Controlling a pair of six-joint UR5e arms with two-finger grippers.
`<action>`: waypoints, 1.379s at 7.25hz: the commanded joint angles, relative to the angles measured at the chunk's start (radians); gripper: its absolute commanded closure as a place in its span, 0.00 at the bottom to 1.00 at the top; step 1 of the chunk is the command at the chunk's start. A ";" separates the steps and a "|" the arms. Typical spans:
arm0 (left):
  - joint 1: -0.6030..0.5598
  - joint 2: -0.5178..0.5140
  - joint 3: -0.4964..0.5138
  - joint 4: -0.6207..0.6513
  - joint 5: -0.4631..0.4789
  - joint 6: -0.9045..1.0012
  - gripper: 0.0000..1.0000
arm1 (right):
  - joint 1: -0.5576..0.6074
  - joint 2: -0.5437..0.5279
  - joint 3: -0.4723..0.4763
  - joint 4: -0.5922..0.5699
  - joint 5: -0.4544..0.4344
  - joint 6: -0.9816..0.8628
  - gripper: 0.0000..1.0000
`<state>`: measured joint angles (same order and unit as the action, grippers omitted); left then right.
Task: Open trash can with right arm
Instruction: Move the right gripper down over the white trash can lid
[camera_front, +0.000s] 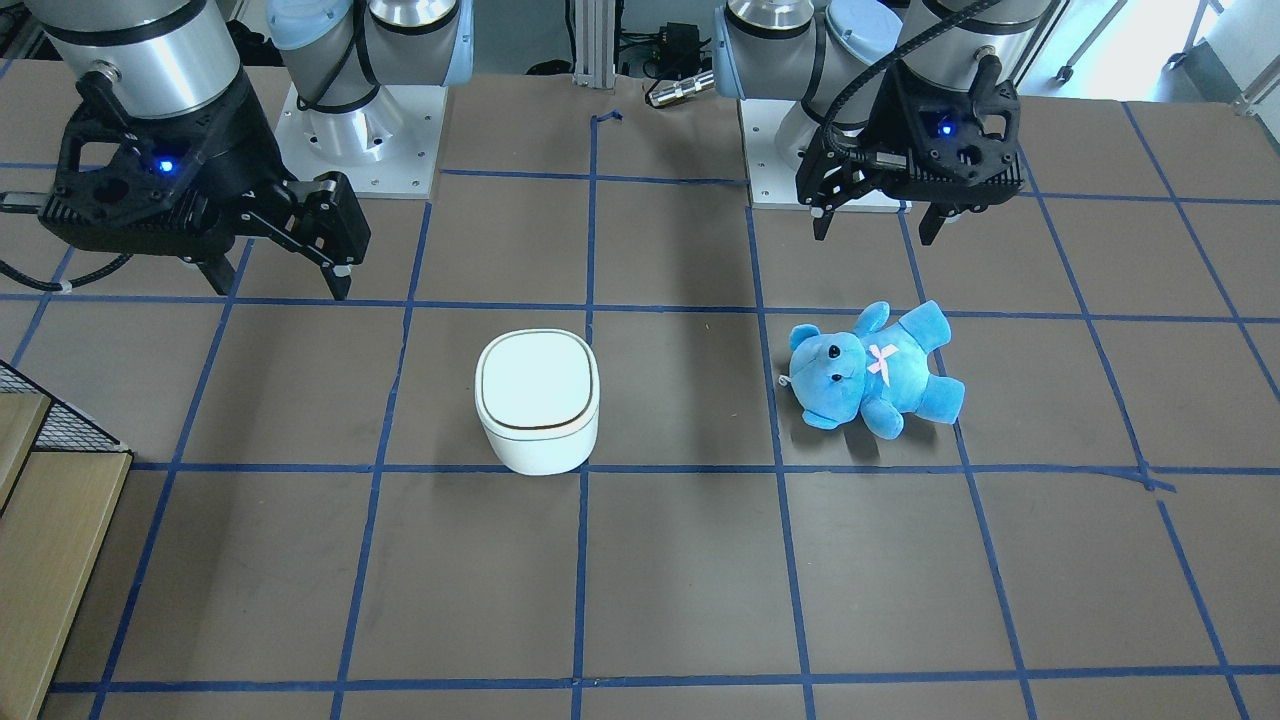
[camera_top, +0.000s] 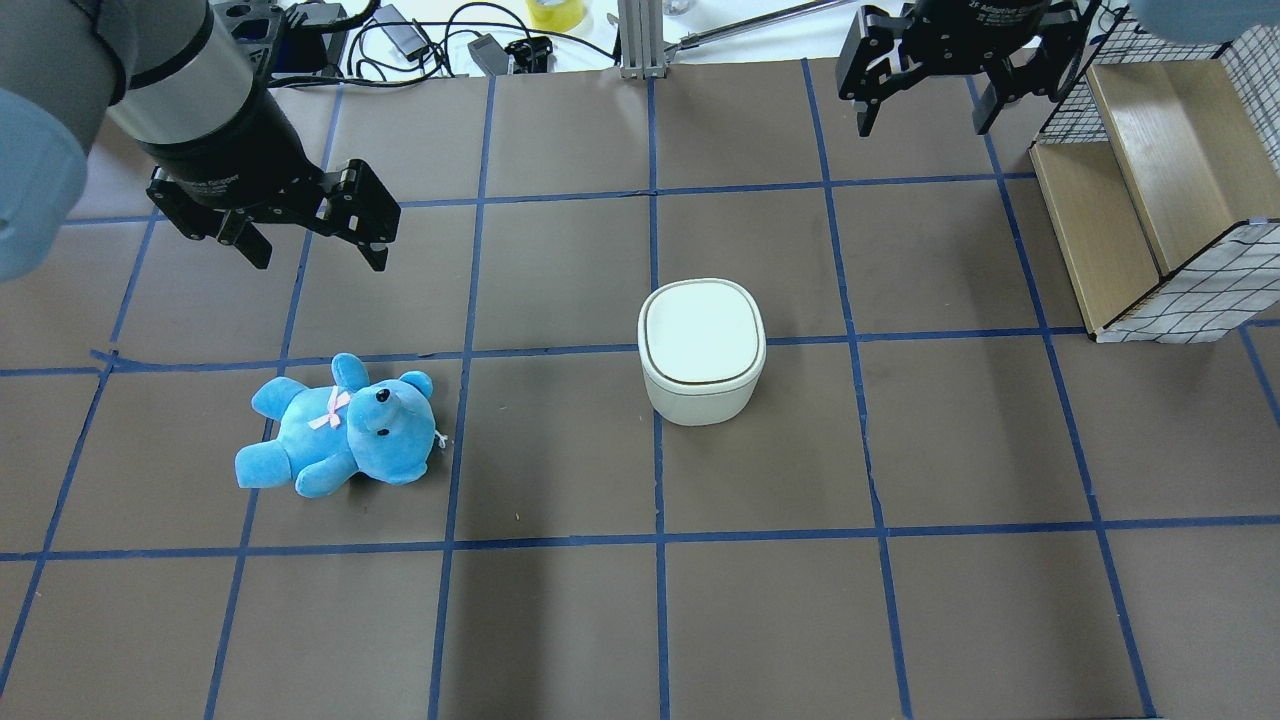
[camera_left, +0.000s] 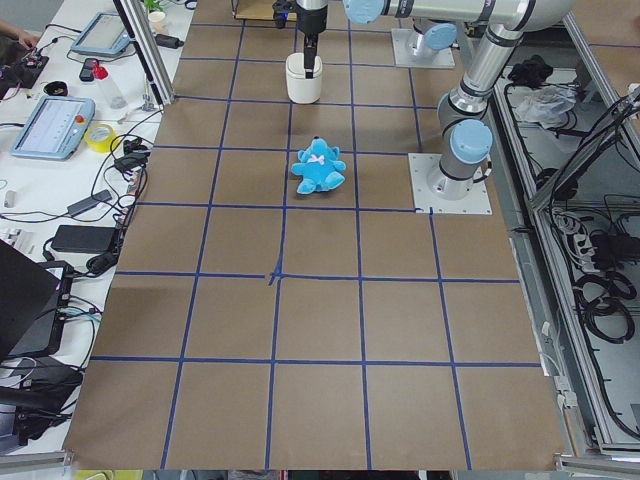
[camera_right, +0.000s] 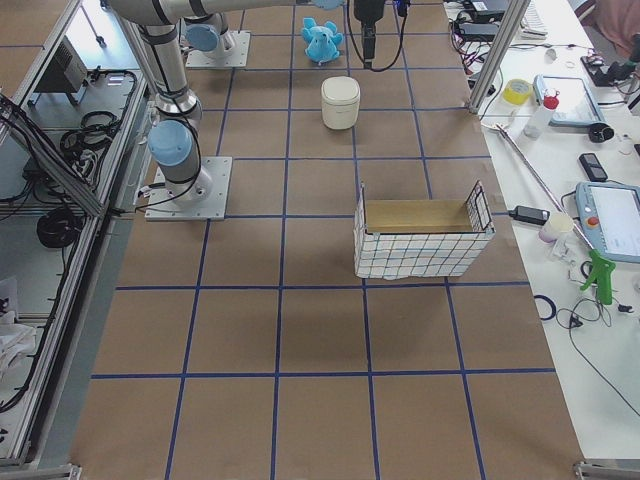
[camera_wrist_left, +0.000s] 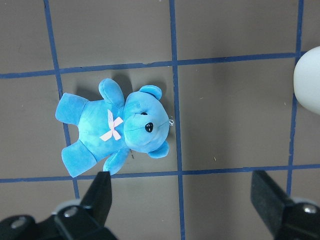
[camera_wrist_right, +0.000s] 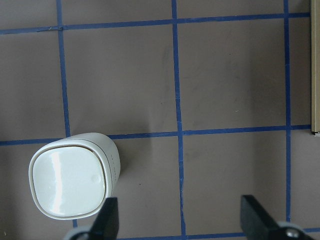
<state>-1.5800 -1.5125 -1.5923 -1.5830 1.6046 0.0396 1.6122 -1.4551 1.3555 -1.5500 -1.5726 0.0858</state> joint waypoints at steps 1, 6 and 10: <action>0.000 0.000 0.000 0.000 0.000 0.000 0.00 | 0.006 0.013 0.010 0.004 0.055 0.128 0.99; 0.000 0.000 0.000 0.000 0.000 0.000 0.00 | 0.199 0.091 0.208 -0.227 0.040 0.253 1.00; 0.000 0.000 0.000 0.000 0.000 0.000 0.00 | 0.238 0.117 0.372 -0.410 -0.017 0.249 1.00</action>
<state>-1.5800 -1.5125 -1.5923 -1.5831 1.6046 0.0395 1.8472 -1.3482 1.7036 -1.9376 -1.5898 0.3418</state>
